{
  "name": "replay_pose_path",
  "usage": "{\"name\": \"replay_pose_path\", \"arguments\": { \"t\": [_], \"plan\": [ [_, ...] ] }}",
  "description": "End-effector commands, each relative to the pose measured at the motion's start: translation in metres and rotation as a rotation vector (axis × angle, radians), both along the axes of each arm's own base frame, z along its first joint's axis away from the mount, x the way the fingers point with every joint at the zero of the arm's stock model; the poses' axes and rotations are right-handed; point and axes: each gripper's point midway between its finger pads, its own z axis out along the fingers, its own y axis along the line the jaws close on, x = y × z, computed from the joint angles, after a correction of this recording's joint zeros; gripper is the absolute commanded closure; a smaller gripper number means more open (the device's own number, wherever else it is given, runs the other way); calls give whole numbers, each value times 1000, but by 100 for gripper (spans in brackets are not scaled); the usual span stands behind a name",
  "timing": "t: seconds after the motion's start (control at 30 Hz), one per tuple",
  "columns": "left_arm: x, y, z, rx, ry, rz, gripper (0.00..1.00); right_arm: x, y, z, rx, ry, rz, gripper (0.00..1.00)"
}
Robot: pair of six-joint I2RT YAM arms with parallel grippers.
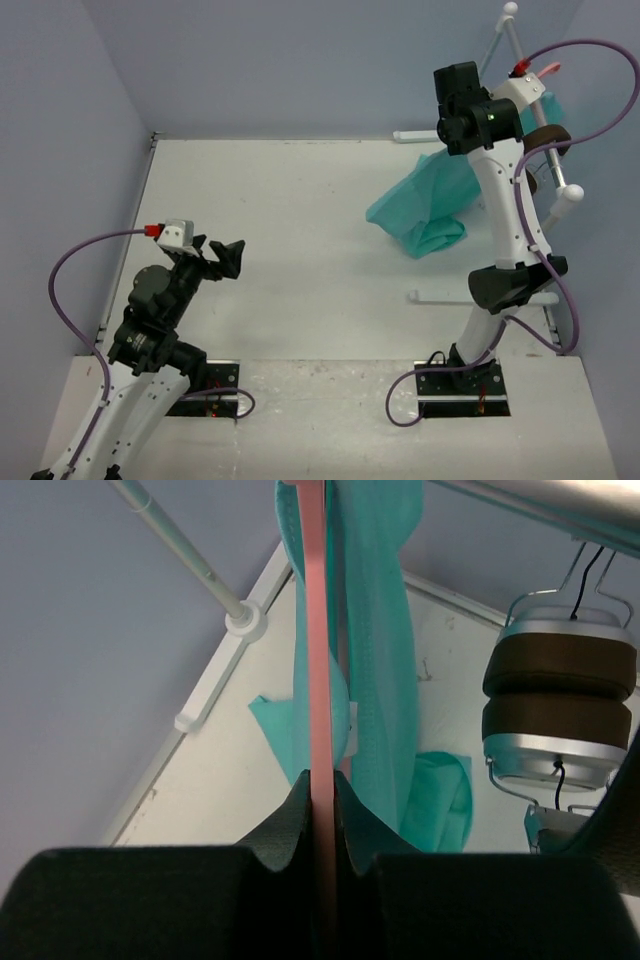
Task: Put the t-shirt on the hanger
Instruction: Place the hanger at the clothesline.
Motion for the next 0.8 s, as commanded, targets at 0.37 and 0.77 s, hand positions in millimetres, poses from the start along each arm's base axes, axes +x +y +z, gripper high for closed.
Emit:
{"name": "replay_pose_path", "arguments": {
  "t": [0.37, 0.77],
  "plan": [
    [-3, -9, 8, 17, -58, -65, 0, 39, -21, -56, -104, 90, -92, 100],
    [1, -13, -1, 44, -30, -85, 0, 57, -18, -84, -64, 82, -121, 100]
  ]
}}
